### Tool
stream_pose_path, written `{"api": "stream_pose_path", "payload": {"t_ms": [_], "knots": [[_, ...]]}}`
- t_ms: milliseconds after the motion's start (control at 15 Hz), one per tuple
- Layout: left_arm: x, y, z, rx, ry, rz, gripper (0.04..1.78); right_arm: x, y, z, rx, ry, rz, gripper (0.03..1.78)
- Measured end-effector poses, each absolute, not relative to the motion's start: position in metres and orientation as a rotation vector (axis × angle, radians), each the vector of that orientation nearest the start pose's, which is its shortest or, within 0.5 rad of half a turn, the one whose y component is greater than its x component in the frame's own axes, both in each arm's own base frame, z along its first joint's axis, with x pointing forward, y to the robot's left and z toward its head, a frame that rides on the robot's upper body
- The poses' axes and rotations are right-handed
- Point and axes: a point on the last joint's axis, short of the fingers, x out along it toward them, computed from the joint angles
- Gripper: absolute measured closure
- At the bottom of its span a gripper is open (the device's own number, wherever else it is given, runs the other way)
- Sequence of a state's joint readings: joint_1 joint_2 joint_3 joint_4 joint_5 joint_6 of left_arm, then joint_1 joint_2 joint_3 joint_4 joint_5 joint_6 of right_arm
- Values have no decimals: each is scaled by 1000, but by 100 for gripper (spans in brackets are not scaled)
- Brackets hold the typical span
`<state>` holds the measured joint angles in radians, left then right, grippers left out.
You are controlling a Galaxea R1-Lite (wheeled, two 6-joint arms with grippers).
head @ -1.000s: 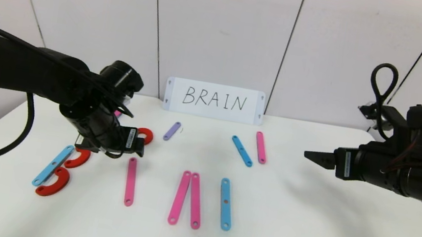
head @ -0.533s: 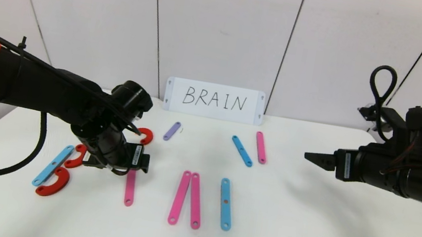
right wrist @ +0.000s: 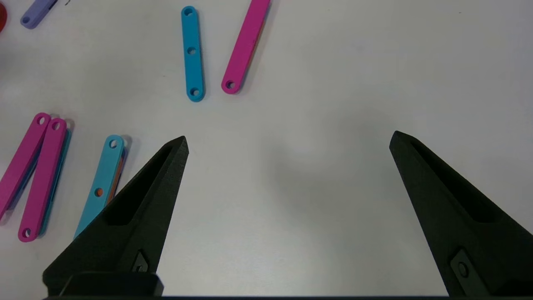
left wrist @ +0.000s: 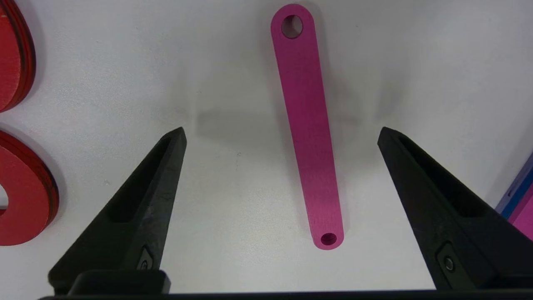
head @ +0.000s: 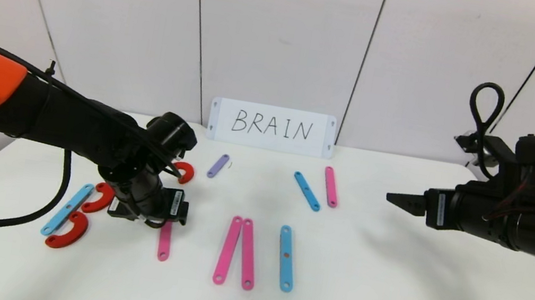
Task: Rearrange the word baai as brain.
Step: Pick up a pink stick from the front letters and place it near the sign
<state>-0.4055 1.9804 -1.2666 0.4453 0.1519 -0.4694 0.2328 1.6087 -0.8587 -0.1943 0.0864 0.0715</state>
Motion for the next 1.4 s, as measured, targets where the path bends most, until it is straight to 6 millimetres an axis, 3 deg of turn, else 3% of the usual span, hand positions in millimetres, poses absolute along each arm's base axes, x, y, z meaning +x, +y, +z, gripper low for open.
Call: {"api": "stream_pose_path", "payload": {"t_ms": [533,933,1400], "knots": [[315,-134,120,-88,1146,40,151,269,66,181,25,569,292,11],[313,-135,127,-90,1131,29,155,269,66,181,23,570,292,11],[326,-144,184,-30,927,-120,155,267,66,182,29,560,294,11]]}}
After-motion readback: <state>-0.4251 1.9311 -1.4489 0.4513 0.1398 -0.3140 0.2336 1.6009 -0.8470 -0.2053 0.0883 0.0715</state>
